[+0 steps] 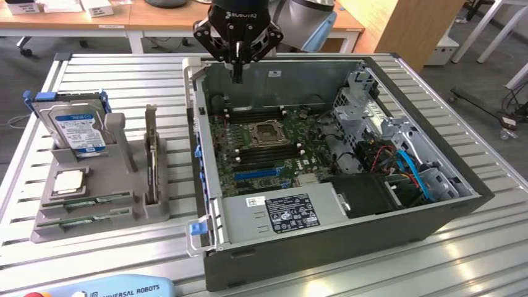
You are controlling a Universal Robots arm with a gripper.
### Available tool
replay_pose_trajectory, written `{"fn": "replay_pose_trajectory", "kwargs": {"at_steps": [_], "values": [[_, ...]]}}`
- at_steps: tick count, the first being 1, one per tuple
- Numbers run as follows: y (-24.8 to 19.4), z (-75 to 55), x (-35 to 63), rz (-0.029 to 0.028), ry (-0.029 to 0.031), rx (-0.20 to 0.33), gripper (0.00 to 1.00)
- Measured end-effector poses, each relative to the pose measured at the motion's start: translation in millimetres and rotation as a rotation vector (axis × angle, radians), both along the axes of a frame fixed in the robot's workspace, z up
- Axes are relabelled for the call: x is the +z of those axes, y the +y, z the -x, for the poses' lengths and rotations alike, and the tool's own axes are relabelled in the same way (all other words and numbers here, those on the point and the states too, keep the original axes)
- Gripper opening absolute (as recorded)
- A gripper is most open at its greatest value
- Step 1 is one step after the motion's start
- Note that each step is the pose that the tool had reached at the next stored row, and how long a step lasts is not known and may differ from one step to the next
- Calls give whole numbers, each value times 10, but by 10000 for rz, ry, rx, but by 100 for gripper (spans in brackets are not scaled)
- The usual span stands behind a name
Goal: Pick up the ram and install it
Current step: 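Reach for the ram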
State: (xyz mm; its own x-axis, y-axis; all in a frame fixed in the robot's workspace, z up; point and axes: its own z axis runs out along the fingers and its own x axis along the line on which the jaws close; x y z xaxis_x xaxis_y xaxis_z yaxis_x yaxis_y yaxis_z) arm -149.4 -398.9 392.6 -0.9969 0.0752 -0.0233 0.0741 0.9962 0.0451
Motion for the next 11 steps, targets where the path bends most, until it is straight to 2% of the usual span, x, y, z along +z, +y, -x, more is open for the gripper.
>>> {"fn": "replay_pose_trajectory", "kwargs": {"at_steps": [11], "values": [[0,200,-4,1,1,0,10]]}}
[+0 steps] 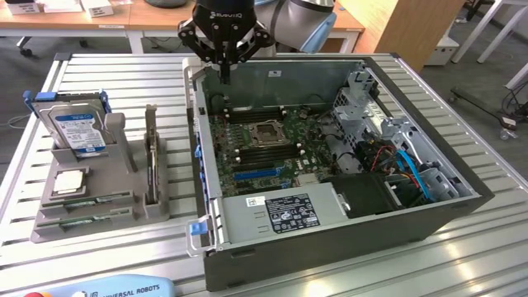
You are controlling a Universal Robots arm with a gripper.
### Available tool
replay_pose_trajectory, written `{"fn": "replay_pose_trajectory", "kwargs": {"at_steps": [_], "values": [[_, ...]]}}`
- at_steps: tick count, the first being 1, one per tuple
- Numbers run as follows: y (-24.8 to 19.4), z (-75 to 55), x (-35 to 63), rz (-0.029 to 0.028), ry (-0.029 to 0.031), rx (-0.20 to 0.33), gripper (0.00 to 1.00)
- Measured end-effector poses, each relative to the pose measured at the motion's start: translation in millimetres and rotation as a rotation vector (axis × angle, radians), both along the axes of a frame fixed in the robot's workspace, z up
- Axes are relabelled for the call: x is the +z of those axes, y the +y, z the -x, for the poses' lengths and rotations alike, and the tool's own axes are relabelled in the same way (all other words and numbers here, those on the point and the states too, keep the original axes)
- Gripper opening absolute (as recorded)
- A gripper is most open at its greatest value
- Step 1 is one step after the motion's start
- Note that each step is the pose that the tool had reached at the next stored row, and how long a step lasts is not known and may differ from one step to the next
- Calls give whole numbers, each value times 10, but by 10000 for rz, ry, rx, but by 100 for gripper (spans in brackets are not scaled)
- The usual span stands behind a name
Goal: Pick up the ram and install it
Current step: 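Reach for the ram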
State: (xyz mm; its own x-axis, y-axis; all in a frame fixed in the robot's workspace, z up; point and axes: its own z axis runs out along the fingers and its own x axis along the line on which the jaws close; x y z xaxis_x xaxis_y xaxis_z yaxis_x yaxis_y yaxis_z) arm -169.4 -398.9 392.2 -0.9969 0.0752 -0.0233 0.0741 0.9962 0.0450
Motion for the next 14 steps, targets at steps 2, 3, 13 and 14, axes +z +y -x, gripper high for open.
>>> {"fn": "replay_pose_trajectory", "kwargs": {"at_steps": [2,3,13,14], "values": [[0,43,-1,-1,0,0,10],[0,61,-2,-1,-1,-1,10],[0,259,-5,-1,0,-1,10],[0,281,-5,0,0,-1,10]]}}
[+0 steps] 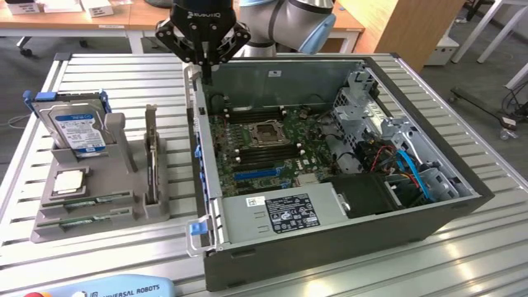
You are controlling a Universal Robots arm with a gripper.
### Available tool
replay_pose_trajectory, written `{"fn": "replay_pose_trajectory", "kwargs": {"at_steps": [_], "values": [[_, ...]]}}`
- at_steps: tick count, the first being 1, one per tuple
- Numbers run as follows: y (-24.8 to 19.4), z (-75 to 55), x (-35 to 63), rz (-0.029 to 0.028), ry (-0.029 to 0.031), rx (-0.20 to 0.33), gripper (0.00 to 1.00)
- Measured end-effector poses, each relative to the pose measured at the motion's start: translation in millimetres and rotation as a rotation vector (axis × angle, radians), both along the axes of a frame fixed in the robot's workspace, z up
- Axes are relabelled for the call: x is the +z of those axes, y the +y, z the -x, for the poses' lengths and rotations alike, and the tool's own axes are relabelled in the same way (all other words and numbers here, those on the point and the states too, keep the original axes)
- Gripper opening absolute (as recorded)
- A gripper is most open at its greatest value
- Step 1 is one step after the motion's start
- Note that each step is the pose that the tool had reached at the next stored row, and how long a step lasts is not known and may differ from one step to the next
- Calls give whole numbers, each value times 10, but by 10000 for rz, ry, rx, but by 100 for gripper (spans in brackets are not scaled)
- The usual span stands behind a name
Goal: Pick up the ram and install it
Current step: 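Reach for the ram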
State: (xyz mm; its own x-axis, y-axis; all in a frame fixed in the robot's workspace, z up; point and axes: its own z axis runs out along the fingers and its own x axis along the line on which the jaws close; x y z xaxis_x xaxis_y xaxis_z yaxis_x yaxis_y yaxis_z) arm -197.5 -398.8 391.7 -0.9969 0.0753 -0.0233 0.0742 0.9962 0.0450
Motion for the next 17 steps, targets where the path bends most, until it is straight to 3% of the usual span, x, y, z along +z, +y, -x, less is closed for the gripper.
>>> {"fn": "replay_pose_trajectory", "kwargs": {"at_steps": [17], "values": [[0,350,-6,-1,-1,0,10]]}}
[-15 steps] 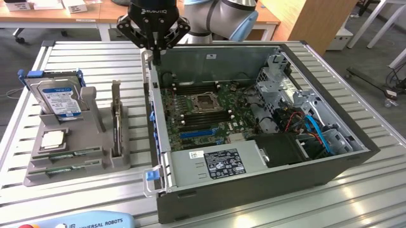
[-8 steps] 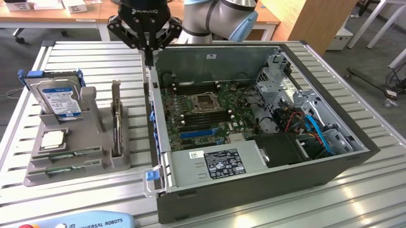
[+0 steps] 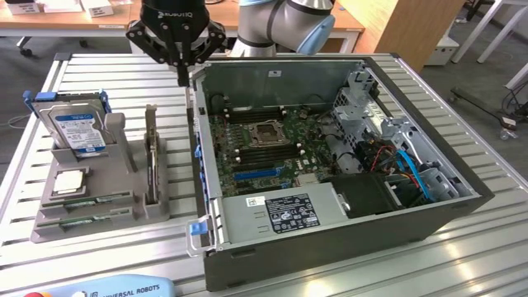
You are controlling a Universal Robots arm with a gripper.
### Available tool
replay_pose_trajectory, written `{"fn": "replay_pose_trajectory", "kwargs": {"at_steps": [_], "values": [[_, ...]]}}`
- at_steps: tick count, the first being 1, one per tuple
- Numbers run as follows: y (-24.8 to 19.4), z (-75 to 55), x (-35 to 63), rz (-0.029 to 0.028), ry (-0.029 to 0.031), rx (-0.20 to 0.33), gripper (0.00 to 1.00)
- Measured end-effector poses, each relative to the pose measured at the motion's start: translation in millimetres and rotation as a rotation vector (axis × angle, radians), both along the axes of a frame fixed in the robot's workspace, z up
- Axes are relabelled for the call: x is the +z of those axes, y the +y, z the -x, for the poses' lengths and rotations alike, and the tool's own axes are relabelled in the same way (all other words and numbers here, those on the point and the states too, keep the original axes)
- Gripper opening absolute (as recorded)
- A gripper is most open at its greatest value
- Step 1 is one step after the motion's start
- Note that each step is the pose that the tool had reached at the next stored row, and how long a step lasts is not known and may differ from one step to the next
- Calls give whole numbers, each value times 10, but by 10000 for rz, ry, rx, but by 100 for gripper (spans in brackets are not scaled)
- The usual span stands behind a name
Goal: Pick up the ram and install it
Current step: 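Reach for the ram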
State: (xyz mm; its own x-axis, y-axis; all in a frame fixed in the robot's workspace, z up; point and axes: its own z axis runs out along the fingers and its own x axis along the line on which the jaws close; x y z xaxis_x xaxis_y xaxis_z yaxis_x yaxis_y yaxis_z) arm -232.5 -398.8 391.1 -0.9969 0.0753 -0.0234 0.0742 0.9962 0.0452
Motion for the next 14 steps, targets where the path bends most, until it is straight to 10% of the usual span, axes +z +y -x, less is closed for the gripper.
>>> {"fn": "replay_pose_trajectory", "kwargs": {"at_steps": [14], "values": [[0,273,-4,1,1,-1,10]]}}
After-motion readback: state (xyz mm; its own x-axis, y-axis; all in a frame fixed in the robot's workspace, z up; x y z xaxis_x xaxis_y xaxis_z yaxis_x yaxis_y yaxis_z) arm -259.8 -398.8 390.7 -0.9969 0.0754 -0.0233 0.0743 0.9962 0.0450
